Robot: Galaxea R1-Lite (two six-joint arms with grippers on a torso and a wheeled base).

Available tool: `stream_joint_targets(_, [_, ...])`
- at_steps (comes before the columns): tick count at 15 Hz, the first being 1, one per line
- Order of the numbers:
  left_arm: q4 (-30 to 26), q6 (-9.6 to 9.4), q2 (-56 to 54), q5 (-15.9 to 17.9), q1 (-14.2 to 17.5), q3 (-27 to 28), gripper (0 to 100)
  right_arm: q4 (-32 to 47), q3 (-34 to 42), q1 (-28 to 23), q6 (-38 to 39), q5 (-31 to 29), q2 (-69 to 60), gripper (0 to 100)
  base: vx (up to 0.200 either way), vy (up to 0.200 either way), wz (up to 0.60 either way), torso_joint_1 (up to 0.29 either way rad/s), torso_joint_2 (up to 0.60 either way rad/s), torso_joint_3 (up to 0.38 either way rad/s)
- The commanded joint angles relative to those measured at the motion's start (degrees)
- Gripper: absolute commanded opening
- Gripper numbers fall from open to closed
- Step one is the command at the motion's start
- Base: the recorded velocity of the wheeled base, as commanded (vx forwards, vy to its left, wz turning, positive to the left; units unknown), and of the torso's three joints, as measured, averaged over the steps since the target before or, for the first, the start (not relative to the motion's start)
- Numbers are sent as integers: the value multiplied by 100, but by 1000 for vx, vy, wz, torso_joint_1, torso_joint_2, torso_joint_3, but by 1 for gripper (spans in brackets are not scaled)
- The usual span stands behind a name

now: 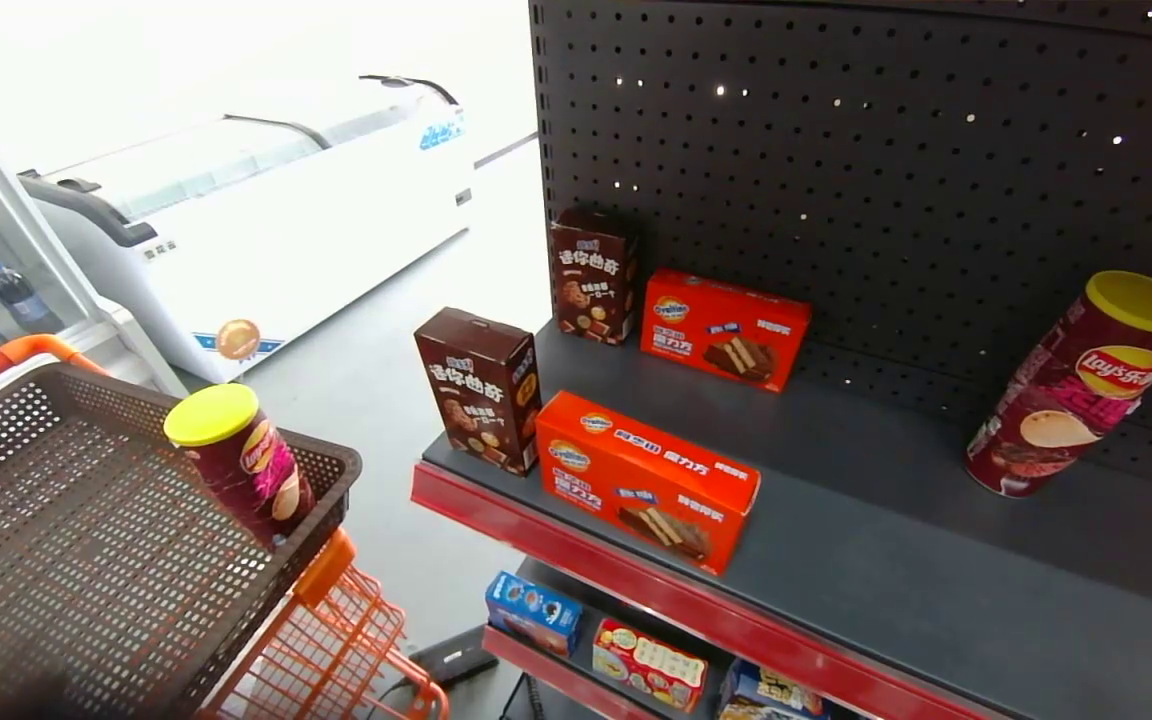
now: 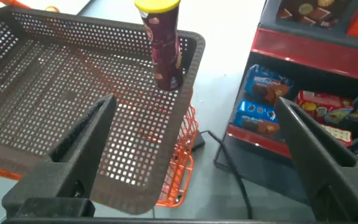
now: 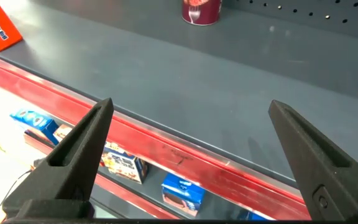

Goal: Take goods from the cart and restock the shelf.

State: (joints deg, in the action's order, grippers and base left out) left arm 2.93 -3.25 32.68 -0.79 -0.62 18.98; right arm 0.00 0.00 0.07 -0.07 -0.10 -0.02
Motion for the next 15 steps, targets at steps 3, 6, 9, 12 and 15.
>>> stream_joint_targets(3, [2845, -184, 3438, -158, 97, -624, 100, 0, 0, 1, -1, -8, 2, 100, 0, 0, 0, 0, 0, 0])
stream_joint_targets(6, [5288, -439, 5064, -721, 220, -852, 100, 0, 0, 1, -1, 1, 2, 100, 0, 0, 0, 0, 0, 0])
stream_joint_targets(9, [7011, -527, 6127, -729, 185, -1221, 100, 0, 0, 1, -1, -8, 2, 100, 0, 0, 0, 0, 0, 0])
stream_joint_targets(12, [7925, -659, 6945, -1002, 387, -1213, 100, 0, 0, 1, -1, 1, 2, 100, 0, 0, 0, 0, 0, 0])
stream_joint_targets(15, [8707, -659, 7771, -1072, 387, -1046, 100, 0, 0, 1, -1, 1, 2, 100, 0, 0, 0, 0, 0, 0])
